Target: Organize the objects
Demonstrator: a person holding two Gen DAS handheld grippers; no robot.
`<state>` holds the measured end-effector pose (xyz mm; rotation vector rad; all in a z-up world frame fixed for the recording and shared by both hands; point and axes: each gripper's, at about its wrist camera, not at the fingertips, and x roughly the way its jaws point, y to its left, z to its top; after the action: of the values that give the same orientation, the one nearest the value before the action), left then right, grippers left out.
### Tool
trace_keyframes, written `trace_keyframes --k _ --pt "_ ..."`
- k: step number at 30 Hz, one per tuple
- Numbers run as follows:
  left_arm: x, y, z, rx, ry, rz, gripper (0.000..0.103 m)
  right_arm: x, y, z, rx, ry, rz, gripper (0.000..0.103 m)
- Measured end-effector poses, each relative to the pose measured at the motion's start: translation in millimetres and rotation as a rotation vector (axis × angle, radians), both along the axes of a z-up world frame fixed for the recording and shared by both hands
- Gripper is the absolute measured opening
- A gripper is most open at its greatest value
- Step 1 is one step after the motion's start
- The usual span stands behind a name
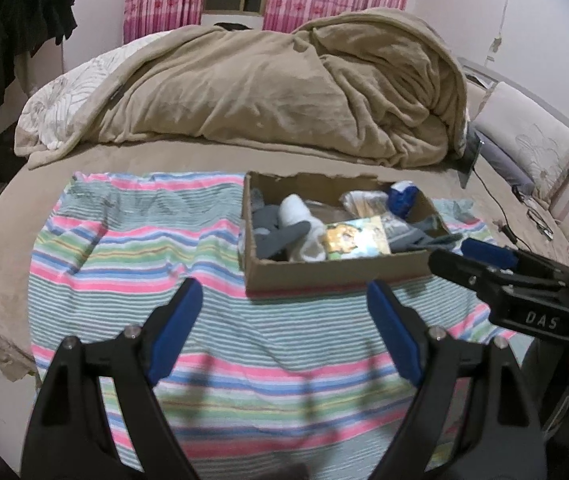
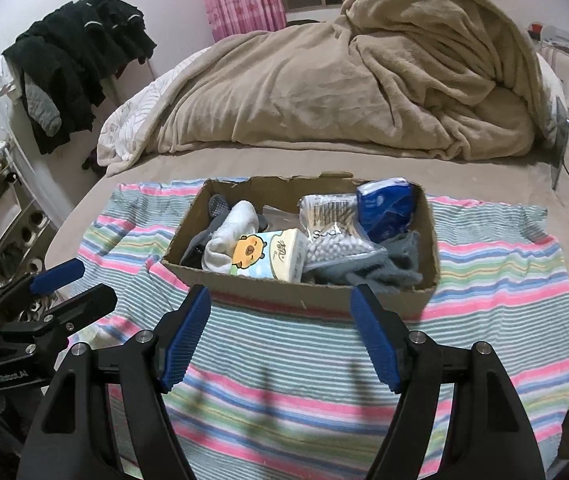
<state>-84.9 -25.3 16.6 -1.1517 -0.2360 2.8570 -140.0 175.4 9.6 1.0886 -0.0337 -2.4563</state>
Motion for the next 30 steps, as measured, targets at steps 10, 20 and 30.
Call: trace_keyframes --k 10,20,30 --pt "25.1 18.8 12.9 -0.021 0.017 -0.013 0.085 25.0 17.9 12.3 -0.012 0.029 -0.020 0.076" --pt "46.0 27.0 19.9 -0.047 0.007 0.029 0.085 52.4 26.3 27.4 0.020 0.067 -0.018 0.076" --pt "65.5 43.0 26.6 -0.108 0.057 0.024 0.086 77.3 37.5 43.6 0.029 0.133 -0.032 0.076"
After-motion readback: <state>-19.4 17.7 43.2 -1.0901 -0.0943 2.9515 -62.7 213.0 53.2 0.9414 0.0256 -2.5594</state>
